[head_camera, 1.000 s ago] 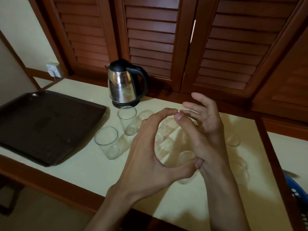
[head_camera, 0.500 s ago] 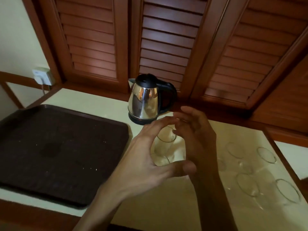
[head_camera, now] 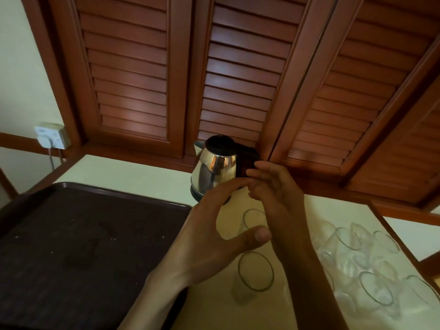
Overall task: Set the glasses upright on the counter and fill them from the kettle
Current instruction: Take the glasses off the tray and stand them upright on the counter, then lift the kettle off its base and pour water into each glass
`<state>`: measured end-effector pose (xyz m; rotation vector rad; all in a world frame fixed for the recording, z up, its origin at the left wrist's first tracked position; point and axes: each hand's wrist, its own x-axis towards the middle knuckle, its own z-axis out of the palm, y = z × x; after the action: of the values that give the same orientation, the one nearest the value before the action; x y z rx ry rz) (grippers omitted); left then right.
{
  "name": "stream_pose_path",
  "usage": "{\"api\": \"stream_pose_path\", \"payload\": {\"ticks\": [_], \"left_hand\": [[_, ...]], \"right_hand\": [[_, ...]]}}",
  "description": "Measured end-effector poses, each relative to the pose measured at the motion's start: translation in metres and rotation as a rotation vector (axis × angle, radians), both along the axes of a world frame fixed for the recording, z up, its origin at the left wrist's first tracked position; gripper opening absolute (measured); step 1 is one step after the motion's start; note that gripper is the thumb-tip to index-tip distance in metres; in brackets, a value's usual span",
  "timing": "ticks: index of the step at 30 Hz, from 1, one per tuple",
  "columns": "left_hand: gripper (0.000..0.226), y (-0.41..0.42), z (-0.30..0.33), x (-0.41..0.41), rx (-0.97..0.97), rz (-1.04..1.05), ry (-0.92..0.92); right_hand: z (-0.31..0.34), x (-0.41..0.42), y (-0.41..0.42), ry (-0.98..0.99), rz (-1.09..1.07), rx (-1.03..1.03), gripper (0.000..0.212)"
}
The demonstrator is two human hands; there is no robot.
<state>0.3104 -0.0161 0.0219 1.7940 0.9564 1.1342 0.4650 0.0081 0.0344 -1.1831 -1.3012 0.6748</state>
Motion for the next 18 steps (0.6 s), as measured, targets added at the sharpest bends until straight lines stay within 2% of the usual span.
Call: {"api": "stream_pose_path", "payload": {"ticks": [6,11,14,16,18], "left_hand": [[0.072,0.013,-0.01,-0.016,-0.022,0.008,-0.051],[0.098,0.027,-0.019,-0.028,-0.018,0.047,-0.03],[0.103,0.042,-0.014,-0.034,0.005,0.07,-0.026],[0.095,0.058,-0.006,-0.036,-0.046,0.092,-0.056],[0.076,0.078,0.002,-0.034,-0.095,0.141,-0.126]], "right_hand": [[-0.002,-0.012,0.014,-0.046,0.061,-0.012,0.038],[-0.002,-0.008,0.021,-0.03,0.04,-0.032,0.036],[0.003,0.0,0.03,-0.027,0.013,-0.06,0.034],[0.007,0.007,0.043,-0.044,-0.026,-0.084,0.035],[0.006,0.016,0.063,-0.065,-0.079,-0.128,0.035]]}}
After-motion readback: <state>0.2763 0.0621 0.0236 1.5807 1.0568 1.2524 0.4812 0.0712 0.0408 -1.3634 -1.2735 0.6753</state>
